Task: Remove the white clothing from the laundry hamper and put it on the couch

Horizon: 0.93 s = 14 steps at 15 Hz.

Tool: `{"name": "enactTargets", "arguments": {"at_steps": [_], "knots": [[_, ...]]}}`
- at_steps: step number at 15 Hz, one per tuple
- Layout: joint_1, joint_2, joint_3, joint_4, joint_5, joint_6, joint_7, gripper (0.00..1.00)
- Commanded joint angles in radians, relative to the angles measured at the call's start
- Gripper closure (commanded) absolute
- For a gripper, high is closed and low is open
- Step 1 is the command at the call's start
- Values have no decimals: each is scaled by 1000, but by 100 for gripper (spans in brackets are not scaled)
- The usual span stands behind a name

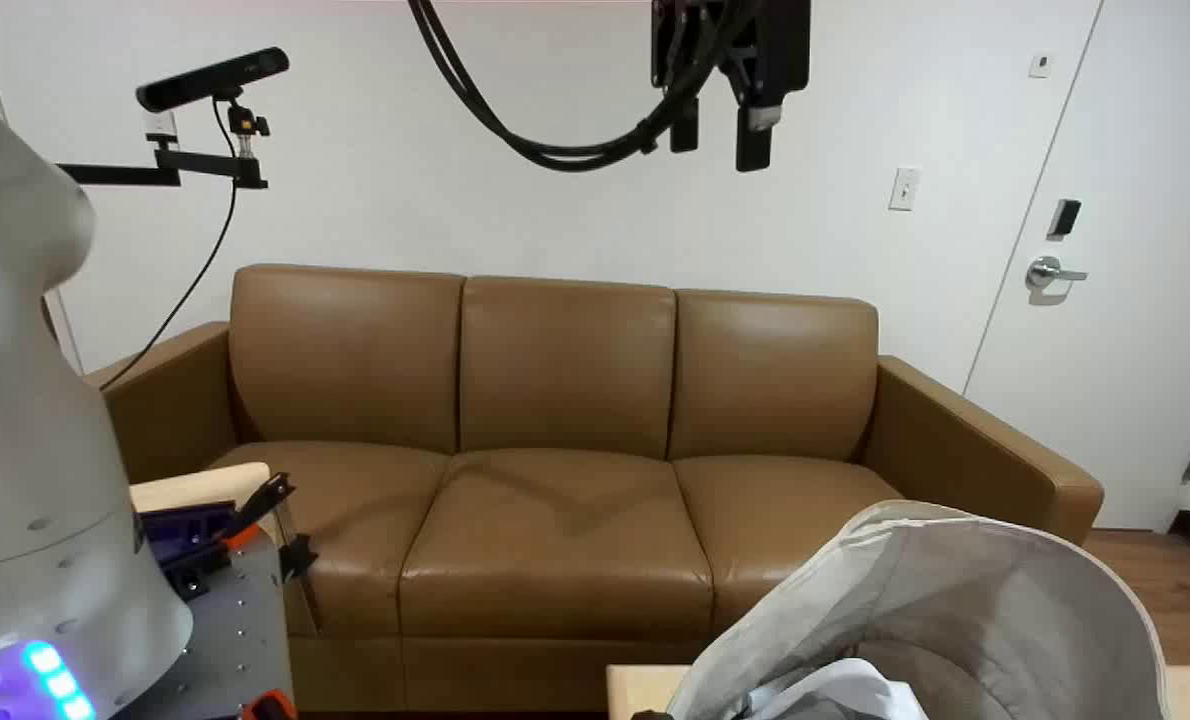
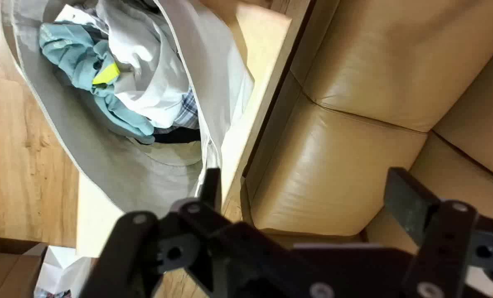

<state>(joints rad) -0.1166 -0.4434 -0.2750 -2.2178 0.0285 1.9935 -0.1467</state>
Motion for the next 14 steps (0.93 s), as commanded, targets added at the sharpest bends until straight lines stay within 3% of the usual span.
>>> {"name": "enactTargets", "arguments": {"at_steps": [1,8,12,14], "knots": [[-19,3,15,3,9,-3,-7,0],[-16,6,10,-1,12,26,-24,0],[-8,114,-78,94,71,144,-150,0],[11,211,-152,195,167,184,-239,0]]}}
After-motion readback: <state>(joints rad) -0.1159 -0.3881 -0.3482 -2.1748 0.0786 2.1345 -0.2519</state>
